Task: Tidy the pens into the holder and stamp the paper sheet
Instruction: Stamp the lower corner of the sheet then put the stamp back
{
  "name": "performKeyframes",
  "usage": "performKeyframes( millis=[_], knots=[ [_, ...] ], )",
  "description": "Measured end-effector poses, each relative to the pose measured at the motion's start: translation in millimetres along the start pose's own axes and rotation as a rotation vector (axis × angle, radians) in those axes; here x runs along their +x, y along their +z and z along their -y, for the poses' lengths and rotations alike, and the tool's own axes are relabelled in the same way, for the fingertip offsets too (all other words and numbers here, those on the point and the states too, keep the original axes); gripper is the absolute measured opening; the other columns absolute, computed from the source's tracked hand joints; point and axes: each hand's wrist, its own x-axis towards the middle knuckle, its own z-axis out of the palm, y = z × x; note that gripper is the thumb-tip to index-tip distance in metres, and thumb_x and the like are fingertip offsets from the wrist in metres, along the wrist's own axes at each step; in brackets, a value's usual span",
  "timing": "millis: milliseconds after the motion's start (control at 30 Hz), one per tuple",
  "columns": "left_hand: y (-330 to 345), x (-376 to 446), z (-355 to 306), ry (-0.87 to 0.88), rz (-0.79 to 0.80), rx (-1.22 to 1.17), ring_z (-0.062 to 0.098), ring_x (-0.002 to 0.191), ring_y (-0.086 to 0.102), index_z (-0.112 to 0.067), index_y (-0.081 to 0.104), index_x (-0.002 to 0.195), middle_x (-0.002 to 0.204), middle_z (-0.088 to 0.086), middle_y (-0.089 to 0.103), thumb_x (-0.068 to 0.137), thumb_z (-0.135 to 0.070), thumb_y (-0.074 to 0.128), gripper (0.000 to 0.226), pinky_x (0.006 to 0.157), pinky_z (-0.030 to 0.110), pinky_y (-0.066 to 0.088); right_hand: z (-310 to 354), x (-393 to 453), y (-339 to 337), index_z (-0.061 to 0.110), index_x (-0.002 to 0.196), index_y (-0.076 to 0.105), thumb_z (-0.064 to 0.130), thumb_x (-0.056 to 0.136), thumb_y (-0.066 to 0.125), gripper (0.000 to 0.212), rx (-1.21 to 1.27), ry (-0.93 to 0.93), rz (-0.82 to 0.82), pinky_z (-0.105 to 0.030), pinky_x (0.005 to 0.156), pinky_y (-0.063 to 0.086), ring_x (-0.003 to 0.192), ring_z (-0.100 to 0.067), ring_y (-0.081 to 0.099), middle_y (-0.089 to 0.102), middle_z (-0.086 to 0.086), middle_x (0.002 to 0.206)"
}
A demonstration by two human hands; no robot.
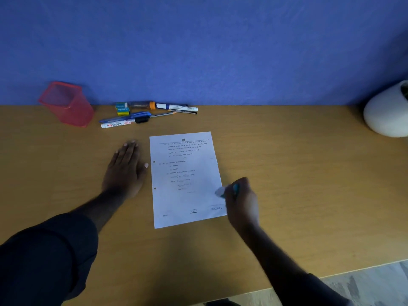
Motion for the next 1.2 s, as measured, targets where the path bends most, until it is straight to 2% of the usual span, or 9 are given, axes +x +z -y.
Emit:
performKeyframes(
  millis=[100, 167, 233, 300, 367, 533, 700, 833, 1200],
  knots=[
    [2, 1, 1, 0.005, -0.005, 0.002, 0.024, 0.156, 0.009, -0.008, 0.015, 0.158, 0.168, 0.008, 0.011, 0.104, -0.040, 0.035, 0.065, 0.127, 0.041, 0.010, 4, 16, -13, 0.024, 0.081, 0.047, 0.016, 0.091, 0.050, 0.013, 0.242, -0.005, -0.216, -0.017, 0.058, 0.049, 0.068, 0.001, 0.065, 0.073, 0.018, 0.075],
    [3, 1, 3, 0.011, -0.007, 0.010, 0.024, 0.156, 0.009, -0.009, 0.016, 0.158, 0.168, 0.008, 0.012, 0.104, -0.040, 0.035, 0.065, 0.127, 0.041, 0.011, 2, 29, -18, 0.020, 0.079, 0.052, 0.013, 0.089, 0.051, 0.013, 0.398, 0.103, -0.313, -0.007, 0.059, 0.043, 0.066, 0.002, 0.062, 0.069, 0.021, 0.069],
    [3, 1, 4, 0.015, -0.010, 0.011, 0.024, 0.156, 0.009, -0.009, 0.016, 0.158, 0.168, 0.007, 0.011, 0.104, -0.041, 0.035, 0.065, 0.127, 0.041, 0.012, -6, 44, -21, 0.015, 0.079, 0.056, 0.016, 0.085, 0.050, 0.009, 0.489, 0.225, -0.352, -0.020, 0.066, 0.045, 0.071, -0.012, 0.058, 0.065, 0.012, 0.071],
    [3, 1, 4, 0.021, -0.014, 0.011, 0.024, 0.156, 0.010, -0.010, 0.016, 0.158, 0.169, 0.007, 0.011, 0.104, -0.040, 0.035, 0.065, 0.127, 0.041, 0.012, -17, 55, -22, 0.013, 0.082, 0.058, 0.020, 0.082, 0.049, 0.011, 0.537, 0.266, -0.329, -0.030, 0.066, 0.043, 0.071, -0.014, 0.055, 0.062, 0.003, 0.076],
    [3, 1, 4, 0.023, -0.016, 0.006, 0.024, 0.156, 0.010, -0.010, 0.016, 0.158, 0.168, 0.007, 0.011, 0.104, -0.040, 0.035, 0.065, 0.127, 0.041, 0.013, -25, 64, -22, 0.015, 0.084, 0.058, 0.020, 0.083, 0.053, 0.008, 0.545, 0.249, -0.296, -0.026, 0.061, 0.043, 0.066, -0.010, 0.055, 0.064, -0.003, 0.077],
    [1, 1, 4, 0.039, -0.034, 0.004, 0.025, 0.155, 0.013, -0.009, 0.019, 0.158, 0.168, 0.008, 0.015, 0.104, -0.043, 0.028, 0.064, 0.126, 0.042, 0.016, -38, 87, -18, 0.014, 0.093, 0.055, 0.023, 0.090, 0.064, 0.013, 0.333, 0.052, -0.252, -0.030, 0.056, 0.042, 0.062, -0.016, 0.052, 0.062, -0.004, 0.079],
    [2, 1, 6, 0.065, -0.037, 0.013, 0.024, 0.155, 0.011, -0.010, 0.016, 0.158, 0.168, 0.008, 0.013, 0.100, -0.048, 0.023, 0.070, 0.126, 0.042, 0.014, -40, 118, -18, 0.011, 0.104, 0.054, 0.021, 0.091, 0.063, 0.018, 0.045, -0.153, -0.195, -0.028, 0.061, 0.038, 0.082, -0.020, 0.053, 0.061, -0.008, 0.097],
    [5, 2, 9, 0.066, -0.035, 0.005, 0.022, 0.155, 0.013, -0.009, 0.018, 0.158, 0.168, 0.007, 0.013, 0.100, -0.050, 0.019, 0.071, 0.127, 0.041, 0.015, -31, 150, -18, 0.013, 0.109, 0.053, 0.024, 0.091, 0.062, 0.023, -0.058, -0.148, -0.195, -0.039, 0.064, 0.052, 0.085, -0.031, 0.058, 0.058, -0.016, 0.107],
    [2, 2, 11, 0.074, -0.037, 0.002, 0.016, 0.156, 0.009, -0.010, 0.018, 0.158, 0.168, 0.002, 0.012, 0.101, -0.049, 0.024, 0.069, 0.127, 0.033, 0.007, -21, 230, -17, 0.006, 0.110, 0.052, 0.024, 0.091, 0.061, 0.027, -0.193, -0.120, -0.182, -0.042, 0.073, 0.049, 0.094, -0.043, 0.055, 0.058, -0.026, 0.105]
  ],
)
